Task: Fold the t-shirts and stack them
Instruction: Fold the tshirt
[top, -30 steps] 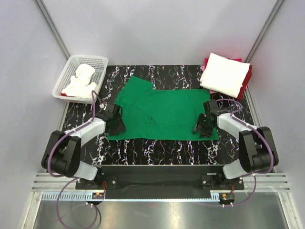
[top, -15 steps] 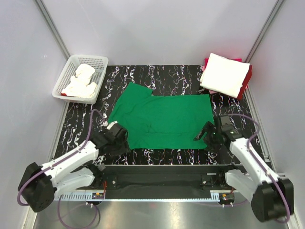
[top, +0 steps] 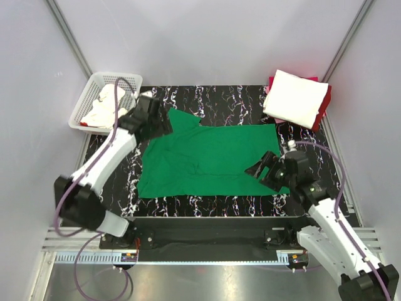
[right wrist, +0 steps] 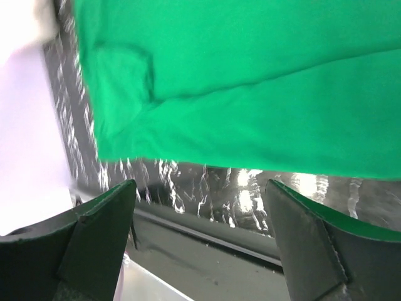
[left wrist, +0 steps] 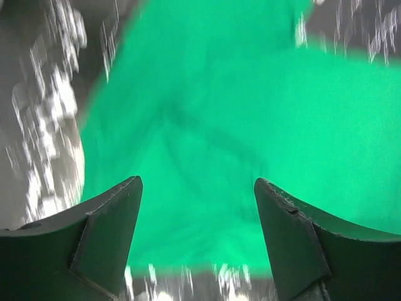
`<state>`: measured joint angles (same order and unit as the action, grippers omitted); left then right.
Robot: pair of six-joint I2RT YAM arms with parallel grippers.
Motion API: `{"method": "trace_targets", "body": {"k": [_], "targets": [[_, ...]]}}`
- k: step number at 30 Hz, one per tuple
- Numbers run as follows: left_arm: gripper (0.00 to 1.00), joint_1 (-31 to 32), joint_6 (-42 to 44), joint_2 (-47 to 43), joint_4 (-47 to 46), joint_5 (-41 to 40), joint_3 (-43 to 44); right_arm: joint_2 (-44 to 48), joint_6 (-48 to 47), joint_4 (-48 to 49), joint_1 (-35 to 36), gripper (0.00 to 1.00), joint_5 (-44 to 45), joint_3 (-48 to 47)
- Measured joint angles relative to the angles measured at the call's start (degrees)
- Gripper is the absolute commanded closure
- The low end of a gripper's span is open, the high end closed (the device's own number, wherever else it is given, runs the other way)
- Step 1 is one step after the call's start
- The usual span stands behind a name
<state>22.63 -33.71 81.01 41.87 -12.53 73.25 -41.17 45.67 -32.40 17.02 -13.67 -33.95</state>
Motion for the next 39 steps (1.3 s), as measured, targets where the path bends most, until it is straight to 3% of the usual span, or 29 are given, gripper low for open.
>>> {"method": "trace_targets", "body": {"k": [6,14,19,24,26,27,30,36,39], "targets": [[0.23,-7.19,9.03,23.89,-6.21,5.64,18.14,2.32,-0.39,12.13,10.38,0.07,-0.90,10.73],[0.22,-11.98,13.90,50.82,-8.72,13.92,44.50,0.22,-0.90,21.84,11.82,0.05,-1.11,15.78],[0.21,-13.33,13.68,61.22,-9.03,15.45,54.29,-1.62,-0.87,25.62,11.82,0.05,-1.49,16.20],[0.25,-13.94,9.79,65.37,-10.36,16.92,56.92,-2.82,-0.87,27.19,11.85,0.04,-2.12,16.41],[0.28,-13.99,7.96,65.37,-11.06,18.25,56.87,-2.91,-0.87,27.56,11.85,0.04,-2.12,16.44],[0.37,-13.99,6.60,65.61,-11.34,19.15,56.37,-3.06,-0.87,28.04,11.85,0.04,-2.14,16.44],[0.48,-13.90,4.70,65.61,-13.46,20.00,54.84,-3.21,-0.85,28.24,11.85,0.04,-2.14,16.44],[0.63,-13.90,2.97,65.61,-16.57,21.20,53.09,-3.21,-0.85,28.33,11.85,0.04,-2.14,16.55],[0.86,-13.90,2.36,65.61,-16.79,21.33,52.68,-3.50,-0.85,28.35,11.85,0.03,-2.16,16.76]]}}
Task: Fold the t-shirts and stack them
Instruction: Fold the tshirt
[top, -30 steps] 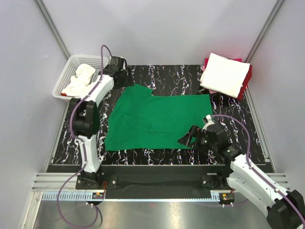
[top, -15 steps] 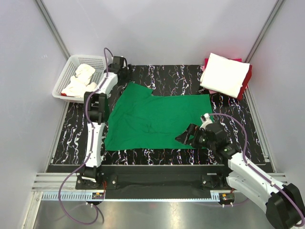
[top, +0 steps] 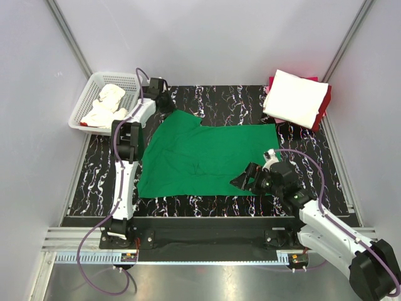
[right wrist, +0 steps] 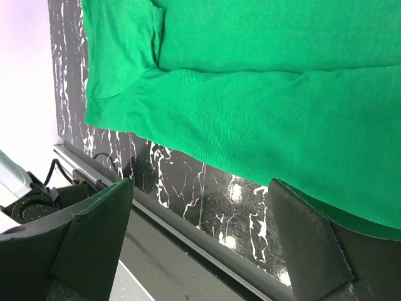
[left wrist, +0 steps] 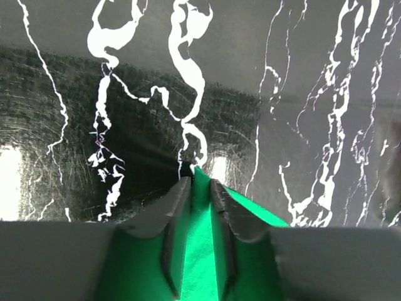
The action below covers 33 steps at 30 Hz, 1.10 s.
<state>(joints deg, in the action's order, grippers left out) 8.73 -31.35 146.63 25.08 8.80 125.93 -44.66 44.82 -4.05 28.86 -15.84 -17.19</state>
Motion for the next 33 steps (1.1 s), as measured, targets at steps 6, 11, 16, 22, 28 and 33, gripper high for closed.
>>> {"method": "trace_targets", "body": {"k": [6,11,16,22,28,33], "targets": [[1.00,0.02,0.17,0.00,0.61,0.28,-0.02,-1.75,0.04,0.04,0.00,0.01,-0.11,0.00],[1.00,0.02,0.70,-3.48,2.78,0.13,-4.22,-5.05,-0.48,-3.85,-0.66,0.00,2.21,-2.91],[1.00,0.13,1.84,-13.70,9.53,-1.79,-14.27,-15.72,-4.17,-13.31,-12.37,0.13,4.66,-21.66],[1.00,0.59,2.69,-24.48,15.72,-2.97,-17.00,-33.18,-9.46,-14.25,-23.45,0.37,6.67,-40.02],[1.00,0.72,3.17,-29.49,20.35,-5.40,-21.99,-48.50,-13.49,-16.85,-26.47,0.38,9.25,-49.05],[1.00,0.70,4.04,-36.33,23.30,-7.34,-32.06,-56.43,-16.48,-19.30,-27.06,0.38,13.90,-56.04]]}}
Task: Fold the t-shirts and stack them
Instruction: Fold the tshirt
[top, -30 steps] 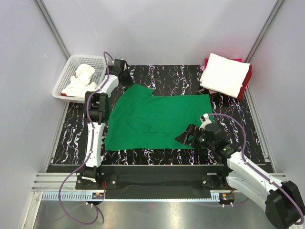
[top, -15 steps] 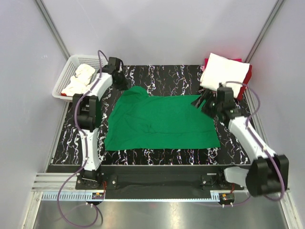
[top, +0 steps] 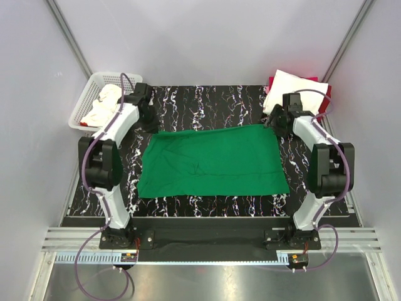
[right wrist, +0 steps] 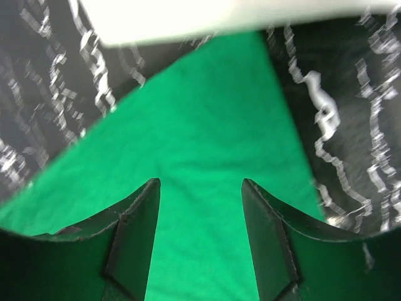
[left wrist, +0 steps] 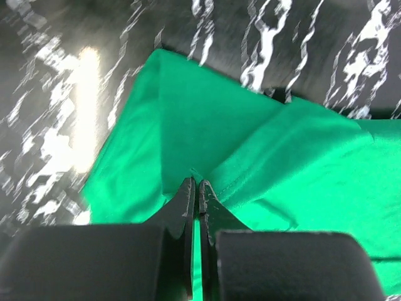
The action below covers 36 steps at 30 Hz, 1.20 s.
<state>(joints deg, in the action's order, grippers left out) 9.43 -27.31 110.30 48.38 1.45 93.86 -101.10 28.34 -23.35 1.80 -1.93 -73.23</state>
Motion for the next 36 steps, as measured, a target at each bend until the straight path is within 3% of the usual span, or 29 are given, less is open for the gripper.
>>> {"method": "trace_targets", "body": {"k": [11,17,26,35,36], "targets": [[1.00,0.00,2.49,-16.13,-0.48,-4.24,-9.38,-8.76,-2.62,-1.95,-0.11,0.39,5.90,-7.98],[1.00,0.00,3.39,-16.44,-0.13,-6.32,-13.33,-12.76,-2.60,-2.29,0.28,0.40,5.01,-10.80],[1.00,0.00,3.58,-16.44,-0.20,-6.47,-13.35,-22.77,-2.95,-2.97,3.37,0.43,5.49,-22.95],[1.00,0.00,3.63,-16.41,-0.15,-6.49,-13.35,-28.70,-4.50,-4.07,3.52,0.45,8.31,-28.48],[1.00,0.00,3.63,-16.41,-0.15,-6.49,-13.35,-28.83,-4.61,-4.09,3.52,0.50,8.55,-28.59]]}}
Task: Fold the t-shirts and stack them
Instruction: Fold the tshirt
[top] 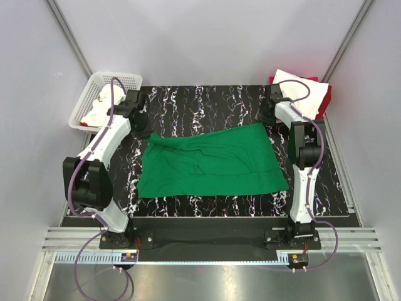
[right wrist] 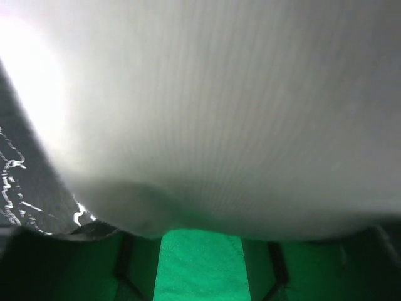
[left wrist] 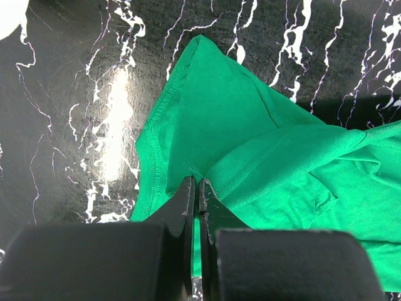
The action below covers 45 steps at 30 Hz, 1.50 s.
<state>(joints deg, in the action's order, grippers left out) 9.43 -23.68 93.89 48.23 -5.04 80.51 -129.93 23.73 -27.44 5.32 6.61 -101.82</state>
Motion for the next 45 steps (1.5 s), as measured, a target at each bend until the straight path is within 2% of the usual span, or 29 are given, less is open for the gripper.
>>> {"method": "trace_targets", "body": {"k": [3,9,13,14,16,26,31,39,45], "targets": [[1.00,0.00,0.02,0.00,0.00,0.00,0.00,-0.48,-0.37,-0.07,0.00,0.58,0.22,-0.07],[1.00,-0.09,0.09,0.02,0.02,0.02,0.00,-0.44,-0.37,1.07,0.26,0.68,0.26,0.72],[1.00,-0.33,0.13,0.07,0.04,0.02,0.00,0.00,-0.44,2.51,0.35,0.83,0.31,1.86],[1.00,-0.35,0.13,0.09,0.02,0.02,0.00,0.02,-0.44,2.71,0.37,0.94,0.31,2.03],[1.00,-0.46,0.13,0.15,0.04,0.02,0.00,0.09,-0.44,2.80,0.42,1.00,0.24,2.14],[1.00,-0.79,0.37,0.87,-0.57,0.72,0.00,1.99,-0.39,1.20,0.87,1.00,0.28,3.87],[1.00,-0.90,0.72,2.82,-1.42,2.03,1.86,7.34,-0.35,-2.27,1.42,1.00,1.75,6.54],[1.00,-0.85,0.83,12.33,0.20,3.48,17.25,19.23,-0.79,-5.27,1.25,1.00,6.86,8.11],[1.00,0.24,1.95,22.01,2.62,3.50,33.79,21.44,-1.57,-5.49,-0.72,1.00,7.78,8.17]]}}
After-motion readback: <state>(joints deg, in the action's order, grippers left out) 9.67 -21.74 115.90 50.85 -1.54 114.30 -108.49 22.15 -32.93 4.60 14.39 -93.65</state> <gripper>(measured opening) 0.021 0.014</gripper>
